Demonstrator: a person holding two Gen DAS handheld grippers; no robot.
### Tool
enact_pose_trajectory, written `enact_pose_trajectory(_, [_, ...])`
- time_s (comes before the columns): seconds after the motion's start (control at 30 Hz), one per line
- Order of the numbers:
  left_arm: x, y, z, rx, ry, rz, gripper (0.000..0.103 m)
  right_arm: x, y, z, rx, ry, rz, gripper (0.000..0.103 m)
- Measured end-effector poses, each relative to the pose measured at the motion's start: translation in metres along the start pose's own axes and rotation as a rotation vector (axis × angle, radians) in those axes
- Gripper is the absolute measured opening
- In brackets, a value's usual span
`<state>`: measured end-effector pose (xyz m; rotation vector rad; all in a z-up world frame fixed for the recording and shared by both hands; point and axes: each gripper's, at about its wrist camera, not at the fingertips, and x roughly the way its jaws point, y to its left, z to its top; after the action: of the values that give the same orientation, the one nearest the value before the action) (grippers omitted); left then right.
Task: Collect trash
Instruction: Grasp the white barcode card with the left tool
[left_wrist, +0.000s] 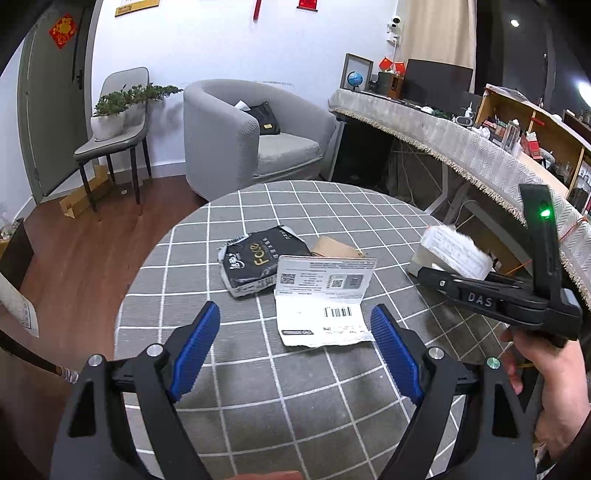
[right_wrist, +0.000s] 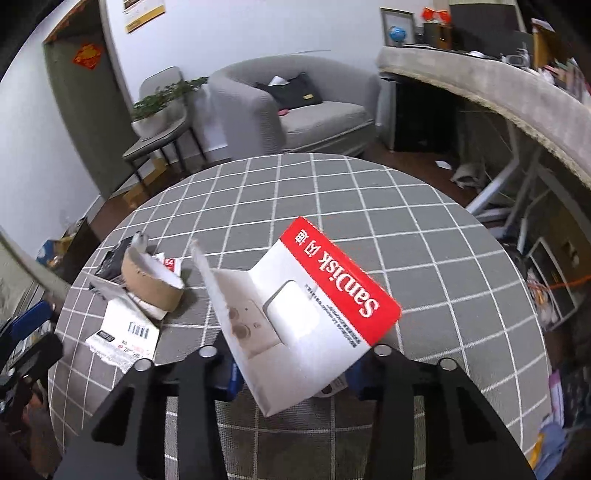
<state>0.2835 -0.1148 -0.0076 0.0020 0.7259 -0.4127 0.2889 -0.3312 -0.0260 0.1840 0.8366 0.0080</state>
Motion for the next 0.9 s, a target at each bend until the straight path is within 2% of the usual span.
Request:
enact_pose_trajectory(0.07, [0.007,-0.003,0.000,0.001,0.013,0.001,0.086,-0.001,0.001,0.001,-0.010,0.000,0.025,0.032])
enact_pose_trajectory(0.17, [0.018,-0.008,0.002,0.008,0.026,-0.002,0.086,-0.004,-0.001,0.004,-0.020,-0.005,0.069,0.028])
enact_pose_trajectory(0.37, [0.038,-0.009,0.010,-0.018,0.061,-0.034,0.086,-0.004,-0.008,0.010,-0.042,-0.010,0.123,0.023])
enact_pose_trajectory(0.47, [0.046,-0.013,0.013,-0.005,0.084,-0.029,0.086,-0.004,-0.008,0.011,-0.063,-0.011,0.142,0.020])
enact_pose_trajectory(0.67, [0.061,-0.024,0.018,0.022,0.114,-0.027,0.086,-0.003,-0.015,0.014,-0.065,-0.005,0.175,0.019])
enact_pose_trajectory(0.9, [0.078,-0.027,0.022,0.046,0.164,0.033,0.086,-0.002,-0.018,0.016,-0.081,-0.011,0.209,0.015])
